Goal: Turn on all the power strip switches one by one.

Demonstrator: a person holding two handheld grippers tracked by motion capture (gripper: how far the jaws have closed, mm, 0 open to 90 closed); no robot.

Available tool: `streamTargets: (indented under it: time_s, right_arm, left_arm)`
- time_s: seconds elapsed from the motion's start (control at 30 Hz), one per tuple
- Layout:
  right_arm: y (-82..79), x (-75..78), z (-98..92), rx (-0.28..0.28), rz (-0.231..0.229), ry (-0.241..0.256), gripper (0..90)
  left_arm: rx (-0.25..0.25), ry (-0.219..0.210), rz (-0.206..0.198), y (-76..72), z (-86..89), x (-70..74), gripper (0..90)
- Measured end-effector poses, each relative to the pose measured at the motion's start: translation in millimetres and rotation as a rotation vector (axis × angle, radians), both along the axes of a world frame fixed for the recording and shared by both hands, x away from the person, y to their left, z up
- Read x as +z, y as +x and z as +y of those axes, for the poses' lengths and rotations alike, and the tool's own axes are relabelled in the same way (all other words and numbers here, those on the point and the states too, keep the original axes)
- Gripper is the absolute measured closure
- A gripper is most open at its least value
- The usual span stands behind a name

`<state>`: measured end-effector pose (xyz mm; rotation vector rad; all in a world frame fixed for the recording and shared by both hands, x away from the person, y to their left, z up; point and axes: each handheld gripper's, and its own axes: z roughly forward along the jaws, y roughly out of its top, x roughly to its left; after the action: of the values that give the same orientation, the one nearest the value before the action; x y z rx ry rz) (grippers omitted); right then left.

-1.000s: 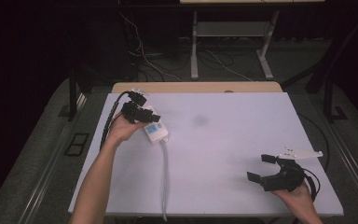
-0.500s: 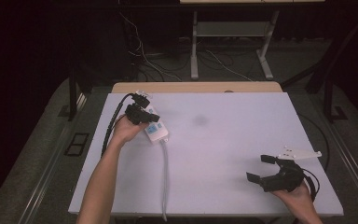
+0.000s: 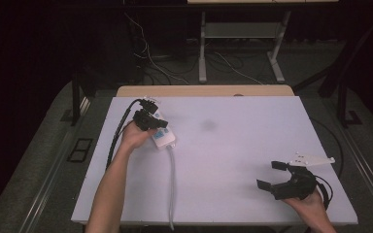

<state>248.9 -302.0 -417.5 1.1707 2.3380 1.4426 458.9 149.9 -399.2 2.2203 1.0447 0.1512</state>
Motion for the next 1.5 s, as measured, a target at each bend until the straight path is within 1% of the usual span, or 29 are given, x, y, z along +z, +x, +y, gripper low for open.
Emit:
streamTargets:
  time_s: [0.2, 0.37, 0.43, 0.5, 0.63, 0.73, 0.93, 1.23, 1.37, 1.5]
  right_arm:
    - [0.2, -0.3, 0.6, 0.000, 0.003, 0.000, 1.3]
    - [0.0, -0.2, 0.0, -0.001, 0.002, 0.000, 1.3]
    - [0.0, -0.3, -0.2, -0.001, 0.003, 0.000, 1.3]
    - [0.0, -0.2, -0.3, 0.000, 0.002, 0.001, 1.3]
    - [-0.1, -0.1, -0.6, 0.001, 0.001, 0.003, 1.3]
    - [-0.2, 0.1, -0.6, 0.002, -0.001, 0.004, 1.3]
    - [-0.1, 0.1, -0.9, 0.000, 0.000, 0.005, 1.3]
    - [-1.0, 0.8, 0.2, 0.006, -0.006, 0.003, 1.3]
    - [-1.2, 1.3, 0.1, 0.003, -0.010, 0.005, 1.3]
    - [-1.9, 2.8, -0.1, 0.001, -0.018, 0.010, 1.3]
  left_arm:
    - [-0.011, 0.012, 0.012, -1.2, -1.2, -4.5, 89.0]
    - [-0.015, 0.011, 0.005, -1.4, -3.6, -6.2, 88.9]
    - [-0.016, 0.025, 0.005, -1.7, -5.4, -7.4, 88.9]
    - [-0.012, 0.026, 0.004, -2.3, -6.7, -8.1, 88.9]
    - [-0.009, 0.050, -0.010, -3.4, -9.4, -7.1, 89.0]
    - [-0.006, 0.048, -0.007, -2.6, -7.2, -7.2, 89.0]
    - [0.004, 0.025, 0.005, -2.4, -5.1, -8.7, 89.3]
    - [0.001, 0.051, -0.006, -4.0, -7.9, -9.7, 89.5]
    - [-0.010, 0.074, -0.016, -4.8, -10.2, -9.2, 89.6]
    - [0.006, 0.069, -0.008, -4.7, -10.6, -9.8, 89.8]
